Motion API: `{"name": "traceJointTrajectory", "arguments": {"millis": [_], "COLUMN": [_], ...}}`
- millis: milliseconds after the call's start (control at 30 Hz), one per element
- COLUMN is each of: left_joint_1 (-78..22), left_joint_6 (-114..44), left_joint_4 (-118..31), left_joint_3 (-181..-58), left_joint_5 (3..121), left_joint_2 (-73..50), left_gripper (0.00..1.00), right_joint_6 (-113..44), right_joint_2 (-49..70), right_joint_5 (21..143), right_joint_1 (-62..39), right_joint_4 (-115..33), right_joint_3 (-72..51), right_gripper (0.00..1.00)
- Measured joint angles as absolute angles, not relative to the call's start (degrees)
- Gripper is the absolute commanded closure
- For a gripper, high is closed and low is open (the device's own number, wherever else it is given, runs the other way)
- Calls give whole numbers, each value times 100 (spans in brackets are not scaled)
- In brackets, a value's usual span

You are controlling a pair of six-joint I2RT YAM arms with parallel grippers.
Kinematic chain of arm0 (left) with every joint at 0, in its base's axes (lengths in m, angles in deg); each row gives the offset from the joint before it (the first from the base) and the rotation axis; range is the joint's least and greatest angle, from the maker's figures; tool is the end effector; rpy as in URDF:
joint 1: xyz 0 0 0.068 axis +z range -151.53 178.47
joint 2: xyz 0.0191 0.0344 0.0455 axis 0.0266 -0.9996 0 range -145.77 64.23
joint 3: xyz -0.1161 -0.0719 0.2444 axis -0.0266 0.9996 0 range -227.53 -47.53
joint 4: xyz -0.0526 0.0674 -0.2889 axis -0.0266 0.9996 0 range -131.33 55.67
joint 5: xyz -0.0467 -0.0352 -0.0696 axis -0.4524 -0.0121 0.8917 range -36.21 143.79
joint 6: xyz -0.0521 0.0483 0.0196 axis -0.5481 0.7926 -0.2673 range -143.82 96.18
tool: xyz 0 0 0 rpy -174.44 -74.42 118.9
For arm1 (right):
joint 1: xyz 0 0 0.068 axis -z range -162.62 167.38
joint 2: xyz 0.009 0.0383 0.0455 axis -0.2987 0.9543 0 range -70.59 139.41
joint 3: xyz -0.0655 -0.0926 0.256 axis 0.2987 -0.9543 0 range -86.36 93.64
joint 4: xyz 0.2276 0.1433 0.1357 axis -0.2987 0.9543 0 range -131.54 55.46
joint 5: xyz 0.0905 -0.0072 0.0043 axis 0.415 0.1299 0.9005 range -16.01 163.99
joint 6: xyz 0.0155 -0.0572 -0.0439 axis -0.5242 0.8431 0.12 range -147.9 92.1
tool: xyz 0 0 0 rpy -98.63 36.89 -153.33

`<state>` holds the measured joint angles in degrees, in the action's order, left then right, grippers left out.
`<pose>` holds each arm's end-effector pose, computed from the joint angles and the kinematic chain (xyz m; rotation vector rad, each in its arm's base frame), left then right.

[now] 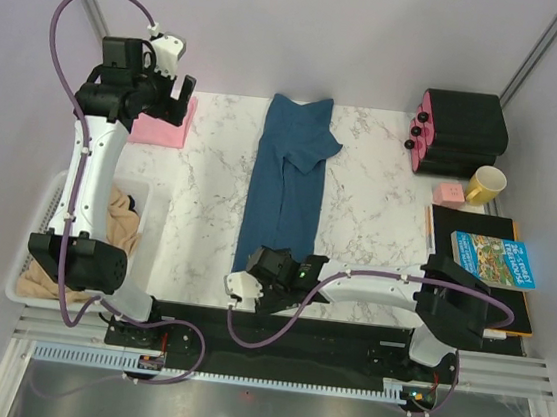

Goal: Fold and stack the t-shirts
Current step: Fold the tshirt

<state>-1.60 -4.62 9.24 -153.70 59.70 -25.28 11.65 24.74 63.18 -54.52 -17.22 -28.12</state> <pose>0.3879 -0.0070 0.4492 0.4200 2.1190 0.0810 0.1275 0.3526 0.1403 -2.1224 1.5226 -0.0518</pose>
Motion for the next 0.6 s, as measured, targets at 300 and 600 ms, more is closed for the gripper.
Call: {"name": "traceJointTrajectory", "arguments": {"millis": [300, 600], "left_joint_1": [-160, -160], "left_joint_6": [-462, -383], "left_joint_4": [937, 957], "left_joint_3": [-15370, -15602], "left_joint_5": [5938, 5809], "left_joint_2": [-2539, -2869], "left_gripper": [0, 0], "right_joint_6": [872, 531], "right_joint_2": [2664, 2955], "right_joint_5": [6316, 6337], "right_joint_1": [-5583, -5594], "right_joint_4": [-2055, -2312], "right_joint_3": [-2534, -2536], "right_gripper": [5, 9]}}
